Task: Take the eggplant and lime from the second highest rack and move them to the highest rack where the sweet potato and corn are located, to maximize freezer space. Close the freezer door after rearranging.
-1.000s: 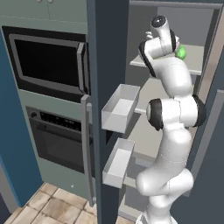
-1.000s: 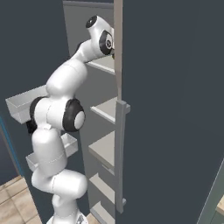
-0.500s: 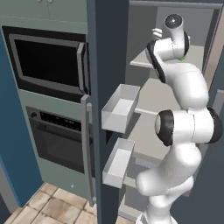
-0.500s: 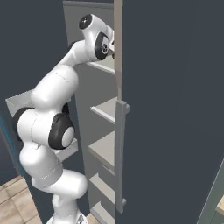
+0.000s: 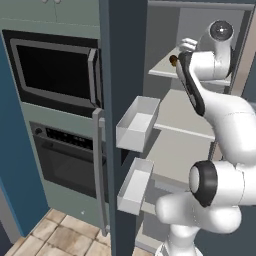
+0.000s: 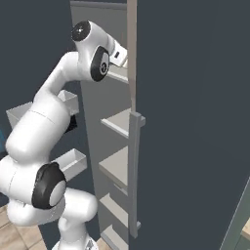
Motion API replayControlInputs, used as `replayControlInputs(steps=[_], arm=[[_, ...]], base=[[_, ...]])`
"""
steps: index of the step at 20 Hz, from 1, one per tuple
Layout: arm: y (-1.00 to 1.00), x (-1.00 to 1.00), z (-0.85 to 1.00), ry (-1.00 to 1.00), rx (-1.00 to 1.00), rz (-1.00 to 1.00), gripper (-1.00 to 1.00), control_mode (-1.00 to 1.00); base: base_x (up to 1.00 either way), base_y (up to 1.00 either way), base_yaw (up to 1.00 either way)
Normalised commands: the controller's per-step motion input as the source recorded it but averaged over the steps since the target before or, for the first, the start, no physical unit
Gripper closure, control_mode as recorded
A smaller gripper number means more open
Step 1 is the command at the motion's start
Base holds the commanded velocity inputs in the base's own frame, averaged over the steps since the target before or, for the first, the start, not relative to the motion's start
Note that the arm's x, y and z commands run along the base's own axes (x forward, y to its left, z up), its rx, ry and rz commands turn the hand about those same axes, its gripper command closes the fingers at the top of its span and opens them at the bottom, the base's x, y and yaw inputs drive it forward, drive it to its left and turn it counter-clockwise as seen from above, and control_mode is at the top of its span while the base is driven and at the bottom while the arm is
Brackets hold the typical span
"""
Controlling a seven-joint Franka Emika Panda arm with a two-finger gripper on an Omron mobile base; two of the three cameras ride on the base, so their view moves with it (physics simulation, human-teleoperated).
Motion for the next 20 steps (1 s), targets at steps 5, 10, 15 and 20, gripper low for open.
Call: replayControlInputs(steps=[5, 10, 15, 20], arm=[[0.41, -1.00, -0.07, 0.00, -0.07, 0.06, -1.00, -1.00], [0.21, -1.00, -0.43, 0.00, -0.06, 0.11, -1.00, -1.00], [0.14, -1.00, -0.46, 0.00, -0.02, 0.04, -1.00, -1.00], [0.24, -0.80, -0.31, 0.00, -0.04, 0.00, -1.00, 1.00]], base=[[0.00, 0.00, 0.00], [0.00, 0.00, 0.00], [0.00, 0.00, 0.00], [-0.20, 0.09, 0.00]])
